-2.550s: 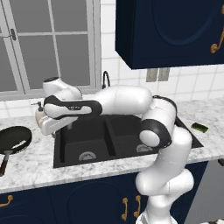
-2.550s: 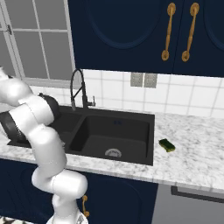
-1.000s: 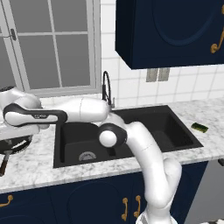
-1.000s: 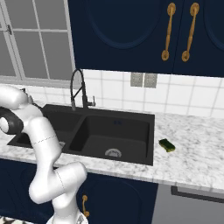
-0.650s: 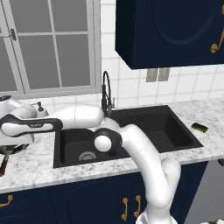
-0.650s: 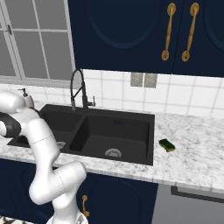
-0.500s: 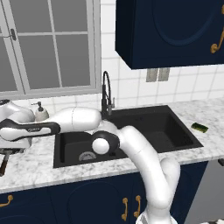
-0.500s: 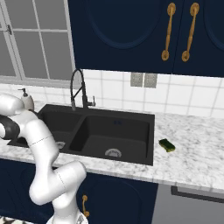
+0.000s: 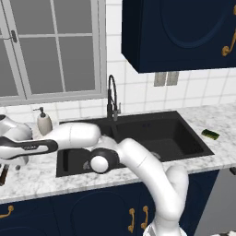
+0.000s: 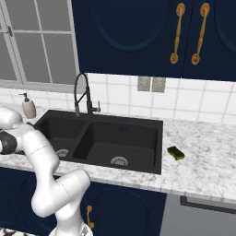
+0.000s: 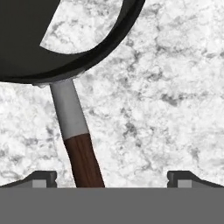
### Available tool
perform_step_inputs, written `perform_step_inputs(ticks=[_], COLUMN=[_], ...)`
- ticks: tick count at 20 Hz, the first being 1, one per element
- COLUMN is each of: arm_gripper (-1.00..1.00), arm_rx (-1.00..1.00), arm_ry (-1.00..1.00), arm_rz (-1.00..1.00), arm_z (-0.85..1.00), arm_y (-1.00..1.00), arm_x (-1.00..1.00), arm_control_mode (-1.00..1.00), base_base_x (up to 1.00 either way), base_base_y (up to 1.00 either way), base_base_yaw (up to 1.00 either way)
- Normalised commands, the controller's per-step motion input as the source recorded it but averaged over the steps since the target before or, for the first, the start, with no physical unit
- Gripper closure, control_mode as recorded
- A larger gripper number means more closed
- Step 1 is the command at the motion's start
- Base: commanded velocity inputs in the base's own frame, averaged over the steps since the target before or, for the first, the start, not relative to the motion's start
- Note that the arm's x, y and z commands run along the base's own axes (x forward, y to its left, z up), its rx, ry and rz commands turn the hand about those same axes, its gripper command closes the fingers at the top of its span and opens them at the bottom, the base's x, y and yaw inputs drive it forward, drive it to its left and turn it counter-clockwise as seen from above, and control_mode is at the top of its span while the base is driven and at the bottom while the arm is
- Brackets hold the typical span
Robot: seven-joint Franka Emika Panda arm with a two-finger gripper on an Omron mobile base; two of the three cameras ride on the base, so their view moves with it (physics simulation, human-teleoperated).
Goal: Pick the pan and sponge and place them into the sink. Then turn on the water.
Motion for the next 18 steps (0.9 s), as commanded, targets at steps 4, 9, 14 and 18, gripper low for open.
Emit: perform_step_inputs(ticks=[4,9,14,18], arm_gripper=[-1.0,-1.0,-1.0,-1.0], arm_rx=[0.0,0.0,0.0,-0.05], arm_ry=[0.02,0.05,0.03,0.07], arm_rz=[-0.11,-0.09,-0.06,-0.01], arm_z=[-0.14,-0.24,-0.2,-0.12], arm_y=[0.24,0.17,0.15,0.3], arm_x=[0.11,0.1,0.06,0.13], arm_control_mode=[-1.0,-1.0,-1.0,-1.0], base_base_x=[0.0,0.0,0.0,0.0], base_base_y=[0.0,0.0,0.0,0.0], base_base_yaw=[0.0,0.0,0.0,0.0])
